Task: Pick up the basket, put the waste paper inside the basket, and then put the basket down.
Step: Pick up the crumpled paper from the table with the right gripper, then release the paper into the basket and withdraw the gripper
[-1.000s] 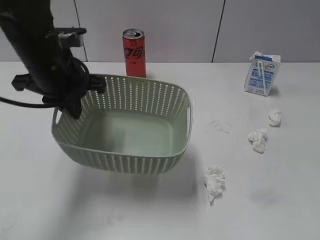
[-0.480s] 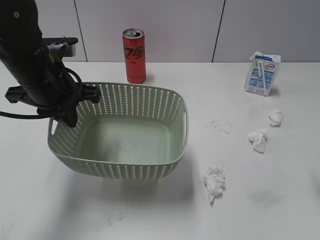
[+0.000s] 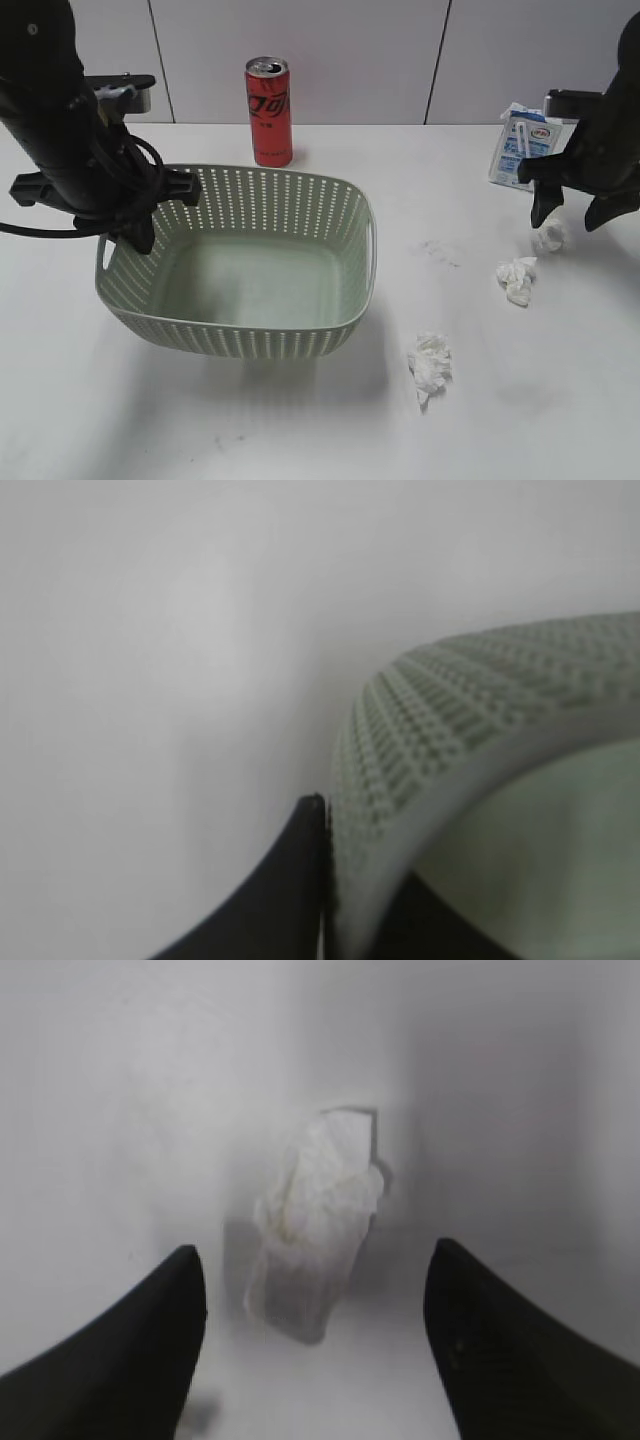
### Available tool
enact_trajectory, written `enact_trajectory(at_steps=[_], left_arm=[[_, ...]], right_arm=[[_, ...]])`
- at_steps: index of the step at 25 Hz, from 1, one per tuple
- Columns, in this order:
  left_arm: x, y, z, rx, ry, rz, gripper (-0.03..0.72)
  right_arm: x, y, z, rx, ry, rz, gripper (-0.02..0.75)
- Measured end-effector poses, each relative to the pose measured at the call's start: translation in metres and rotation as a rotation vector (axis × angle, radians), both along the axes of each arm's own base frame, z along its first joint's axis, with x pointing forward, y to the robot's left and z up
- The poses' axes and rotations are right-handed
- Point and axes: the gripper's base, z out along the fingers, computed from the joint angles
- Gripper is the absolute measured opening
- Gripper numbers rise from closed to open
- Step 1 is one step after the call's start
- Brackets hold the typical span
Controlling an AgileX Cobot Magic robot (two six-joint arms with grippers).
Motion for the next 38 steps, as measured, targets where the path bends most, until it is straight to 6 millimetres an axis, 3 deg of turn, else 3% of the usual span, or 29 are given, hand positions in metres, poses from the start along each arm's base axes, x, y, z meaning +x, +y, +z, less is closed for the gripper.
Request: enact_trajectory(at_steps=[4, 8, 10, 13, 14, 17, 20, 22, 25, 29, 34, 36, 38], left_arm=[[0.0, 0.0, 0.0, 0.0, 0.0, 0.0, 0.0], [0.0, 0.0, 0.0, 0.0, 0.001, 0.0, 0.0], [0.0, 0.0, 0.0, 0.001, 0.002, 0.0, 0.0], [0.0, 0.0, 0.0, 0.001, 0.004, 0.0, 0.0], [0.0, 0.0, 0.0, 0.002, 0.005, 0.0, 0.0], [0.0, 0.0, 0.0, 0.002, 0.005, 0.0, 0.0], [0.0, 0.0, 0.0, 0.001, 0.003, 0.0, 0.0], [0.0, 0.0, 0.0, -0.002, -0.003, 0.001, 0.0], [0.001, -0.001, 0.0, -0.008, -0.014, 0.002, 0.0], [0.002, -0.001, 0.001, -0.011, -0.02, 0.003, 0.0], [0.002, -0.001, 0.001, -0.011, -0.021, 0.003, 0.0], [0.002, -0.001, 0.001, -0.011, -0.021, 0.003, 0.0], [0.002, -0.001, 0.001, -0.012, -0.022, 0.003, 0.0]], right_arm=[[0.011, -0.001, -0.032, -0.026, 0.061, 0.014, 0.517], [0.013, -0.001, -0.038, -0.026, 0.071, 0.012, 0.496], [0.013, -0.001, -0.038, -0.027, 0.073, 0.012, 0.39], [0.012, -0.001, -0.036, -0.027, 0.083, 0.011, 0.12], [0.012, -0.001, -0.033, -0.027, 0.08, 0.011, 0.085], [0.01, 0.001, -0.012, -0.025, 0.042, 0.018, 0.084], [0.003, 0.013, 0.035, -0.025, -0.049, 0.088, 0.084], [-0.01, 0.036, 0.072, 0.005, -0.11, 0.192, 0.083], [-0.04, 0.09, 0.118, 0.086, -0.196, 0.416, 0.082], [-0.092, 0.161, 0.16, 0.182, -0.297, 0.658, 0.082], [-0.13, 0.214, 0.162, 0.282, -0.266, 0.797, 0.089], [-0.138, 0.226, 0.156, 0.323, -0.228, 0.82, 0.158], [-0.14, 0.234, 0.149, 0.341, -0.205, 0.841, 0.326]])
